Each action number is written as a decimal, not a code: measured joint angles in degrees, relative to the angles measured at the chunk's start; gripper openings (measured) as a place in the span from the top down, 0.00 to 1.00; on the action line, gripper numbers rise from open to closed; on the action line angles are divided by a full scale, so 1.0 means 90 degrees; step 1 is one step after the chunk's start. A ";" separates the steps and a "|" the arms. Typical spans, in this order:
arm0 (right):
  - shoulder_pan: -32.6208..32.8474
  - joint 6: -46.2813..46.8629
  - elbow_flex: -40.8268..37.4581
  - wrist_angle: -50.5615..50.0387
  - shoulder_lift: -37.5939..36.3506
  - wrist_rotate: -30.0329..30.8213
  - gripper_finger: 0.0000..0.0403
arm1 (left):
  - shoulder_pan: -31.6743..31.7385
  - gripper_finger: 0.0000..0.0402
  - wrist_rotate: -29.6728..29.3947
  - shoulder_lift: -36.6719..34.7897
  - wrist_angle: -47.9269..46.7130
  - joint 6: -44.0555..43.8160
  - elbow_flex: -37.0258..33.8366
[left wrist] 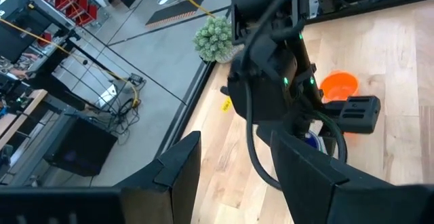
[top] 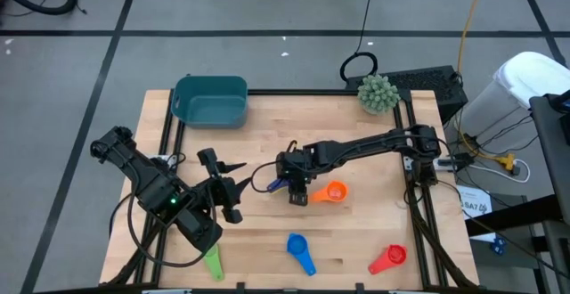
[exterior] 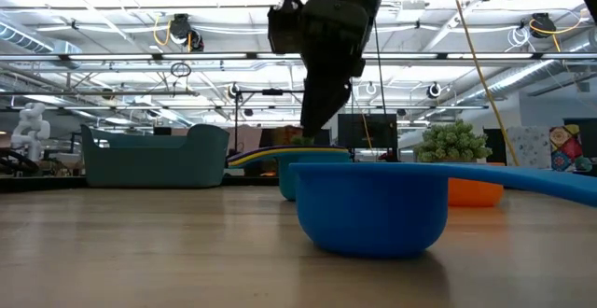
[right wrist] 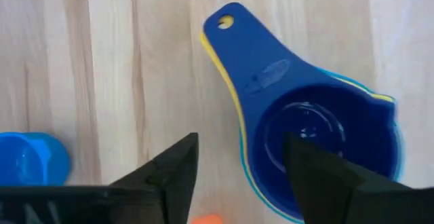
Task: Nest measuring cups in basket
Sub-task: Stack the orange cup on top of the dark blue measuring cup
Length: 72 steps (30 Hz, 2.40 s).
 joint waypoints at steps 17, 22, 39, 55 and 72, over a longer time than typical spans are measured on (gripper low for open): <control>0.0599 0.0438 -0.0002 -0.3018 -0.1186 0.0865 0.48 | 0.0005 0.55 -0.0015 0.0000 0.0022 0.0007 0.0000; 0.1045 0.0671 -0.0469 -0.3031 -0.1180 0.0980 0.48 | 0.0005 0.55 -0.0020 0.0000 0.0147 -0.0007 0.0000; 0.1134 0.1180 -0.2284 -0.1958 -0.1185 0.0499 0.48 | 0.0005 0.55 0.0031 0.0000 0.0323 0.0219 0.0002; 0.1134 0.1108 -0.2319 -0.1414 -0.1185 0.0525 0.48 | 0.0005 0.55 0.0039 0.0000 0.0328 0.0250 0.0002; 0.1132 0.1278 -0.3123 -0.0766 -0.1185 0.0655 0.48 | 0.0000 0.55 0.0044 0.0000 0.0333 0.0214 0.0002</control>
